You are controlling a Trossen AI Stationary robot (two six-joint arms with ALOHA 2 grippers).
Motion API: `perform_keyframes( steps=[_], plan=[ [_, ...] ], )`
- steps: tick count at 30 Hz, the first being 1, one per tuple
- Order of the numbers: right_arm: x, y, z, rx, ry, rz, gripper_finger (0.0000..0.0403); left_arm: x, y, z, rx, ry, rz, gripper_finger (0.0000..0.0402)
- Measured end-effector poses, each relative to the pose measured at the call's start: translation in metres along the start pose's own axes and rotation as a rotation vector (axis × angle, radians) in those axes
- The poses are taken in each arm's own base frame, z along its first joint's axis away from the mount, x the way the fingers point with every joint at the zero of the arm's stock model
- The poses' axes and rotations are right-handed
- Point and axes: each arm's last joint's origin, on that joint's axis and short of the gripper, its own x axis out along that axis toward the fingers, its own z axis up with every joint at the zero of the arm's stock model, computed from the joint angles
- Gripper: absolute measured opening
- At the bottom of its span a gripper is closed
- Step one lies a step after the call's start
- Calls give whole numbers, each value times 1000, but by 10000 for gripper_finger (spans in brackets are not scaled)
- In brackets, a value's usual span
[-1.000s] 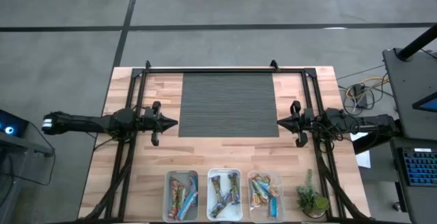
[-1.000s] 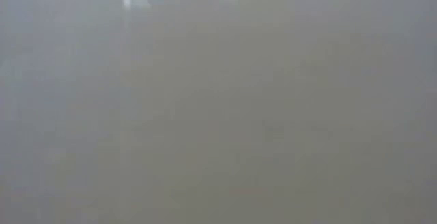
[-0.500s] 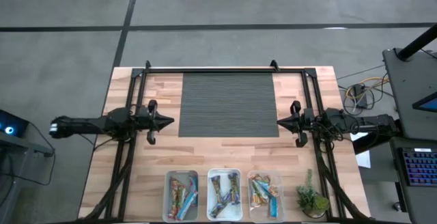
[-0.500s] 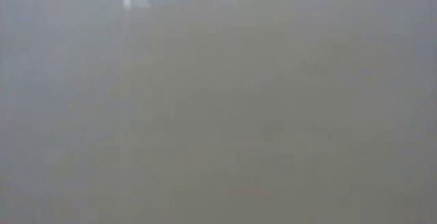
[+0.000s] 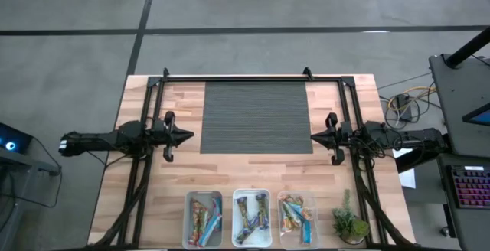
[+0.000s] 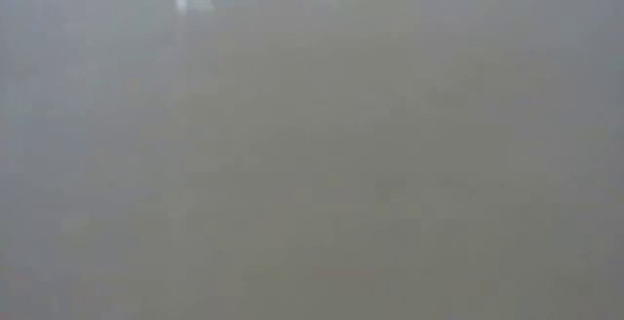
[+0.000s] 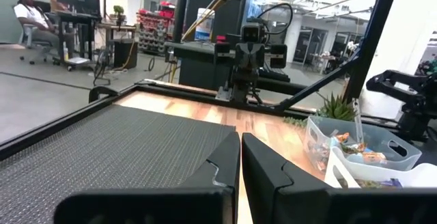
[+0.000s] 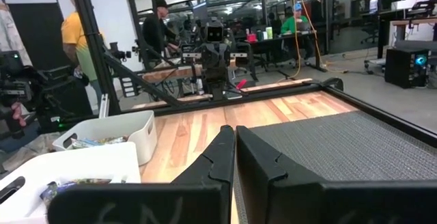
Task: Pick and place Granola Bars by type
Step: Return to Home Position
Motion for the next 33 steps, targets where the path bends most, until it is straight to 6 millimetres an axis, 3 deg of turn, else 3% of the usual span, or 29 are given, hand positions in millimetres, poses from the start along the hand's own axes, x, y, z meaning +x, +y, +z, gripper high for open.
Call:
perform_keyframes(
  steps=[33],
  plan=[
    [0,0,0,1,1,8,9,0,0,1,-92,-15,-3,0]
  ],
)
